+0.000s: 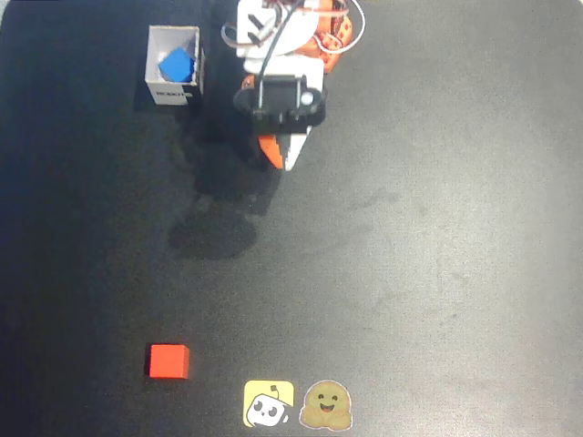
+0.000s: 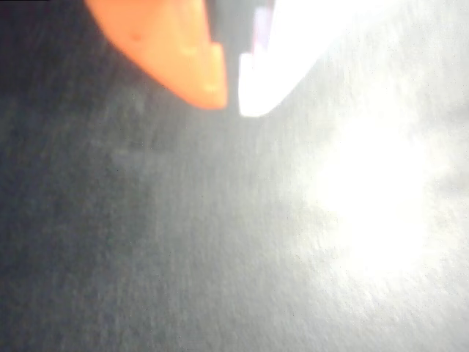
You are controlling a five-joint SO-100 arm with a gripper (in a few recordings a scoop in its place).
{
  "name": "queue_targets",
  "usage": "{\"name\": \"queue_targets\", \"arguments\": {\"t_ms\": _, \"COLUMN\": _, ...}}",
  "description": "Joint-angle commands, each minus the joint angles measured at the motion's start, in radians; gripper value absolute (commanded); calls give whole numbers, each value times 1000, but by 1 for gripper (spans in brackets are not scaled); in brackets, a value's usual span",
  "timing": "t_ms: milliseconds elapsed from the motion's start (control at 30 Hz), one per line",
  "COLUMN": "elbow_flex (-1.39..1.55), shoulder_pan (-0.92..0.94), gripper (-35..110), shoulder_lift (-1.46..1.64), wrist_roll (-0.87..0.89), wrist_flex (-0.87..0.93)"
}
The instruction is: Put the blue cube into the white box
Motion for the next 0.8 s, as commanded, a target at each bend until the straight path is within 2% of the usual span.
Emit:
{"name": "queue_targets", "arguments": {"t_ms": 0, "elbow_flex": 26, "shoulder_pan": -28, "gripper": 0, "shoulder_lift": 6, "wrist_roll": 34, "wrist_flex": 31}}
{"name": "queue_targets", "arguments": {"t_ms": 200, "elbow_flex": 94, "shoulder_pan": -43, "gripper": 0, "shoulder_lift": 6, "wrist_roll": 72, "wrist_flex": 86}}
{"name": "queue_targets", "arguments": {"t_ms": 300, "elbow_flex": 94, "shoulder_pan": -37, "gripper": 0, "shoulder_lift": 6, "wrist_roll": 126, "wrist_flex": 198}}
{"name": "queue_targets", "arguments": {"t_ms": 367, "elbow_flex": 94, "shoulder_pan": -35, "gripper": 0, "shoulder_lift": 6, "wrist_roll": 72, "wrist_flex": 210}}
{"name": "queue_targets", "arguments": {"t_ms": 767, "elbow_flex": 94, "shoulder_pan": -32, "gripper": 0, "shoulder_lift": 6, "wrist_roll": 58, "wrist_flex": 212}}
